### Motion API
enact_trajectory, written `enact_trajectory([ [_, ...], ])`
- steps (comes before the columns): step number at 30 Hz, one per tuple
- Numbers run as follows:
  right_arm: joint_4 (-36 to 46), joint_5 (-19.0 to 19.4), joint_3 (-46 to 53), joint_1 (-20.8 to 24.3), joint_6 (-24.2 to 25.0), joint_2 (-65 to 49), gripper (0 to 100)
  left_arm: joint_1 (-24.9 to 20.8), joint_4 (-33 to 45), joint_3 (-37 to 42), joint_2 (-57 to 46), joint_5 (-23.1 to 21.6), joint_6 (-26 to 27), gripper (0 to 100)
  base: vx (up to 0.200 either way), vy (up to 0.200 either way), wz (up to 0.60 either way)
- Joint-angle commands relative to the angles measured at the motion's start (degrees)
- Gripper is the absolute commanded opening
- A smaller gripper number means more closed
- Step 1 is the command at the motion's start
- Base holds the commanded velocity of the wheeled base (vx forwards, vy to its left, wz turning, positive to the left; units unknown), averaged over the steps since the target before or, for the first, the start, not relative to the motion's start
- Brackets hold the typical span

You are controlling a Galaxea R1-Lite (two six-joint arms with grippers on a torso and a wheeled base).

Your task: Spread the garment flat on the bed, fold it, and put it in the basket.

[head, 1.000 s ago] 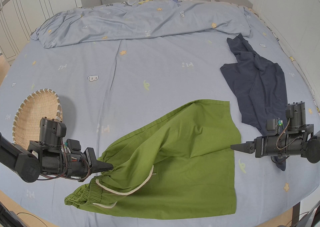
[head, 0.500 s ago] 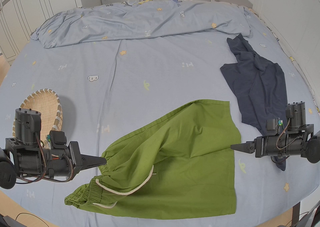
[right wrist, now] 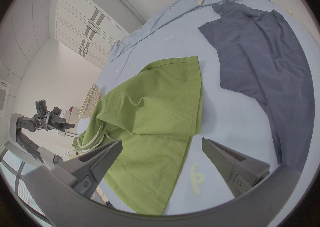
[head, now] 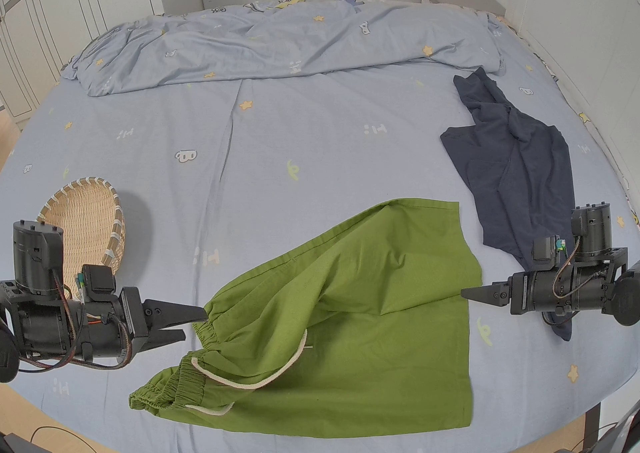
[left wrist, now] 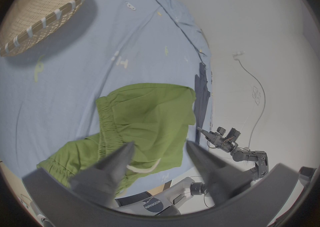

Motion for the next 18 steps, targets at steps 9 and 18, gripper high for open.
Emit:
enact_trajectory([
  [9, 0.1, 0.0, 0.1, 0.2, 0.0, -0.4, 100, -1.1, -0.3, 5.3, 4.2, -0.4, 0.2, 100, 0.0, 0.0, 0.0],
  [18, 0.1, 0.0, 0.2, 0.6, 0.0, -0.1, 100, -8.1, 0.2, 8.7, 1.0, -0.9, -0.6, 100, 0.0, 0.0, 0.0],
])
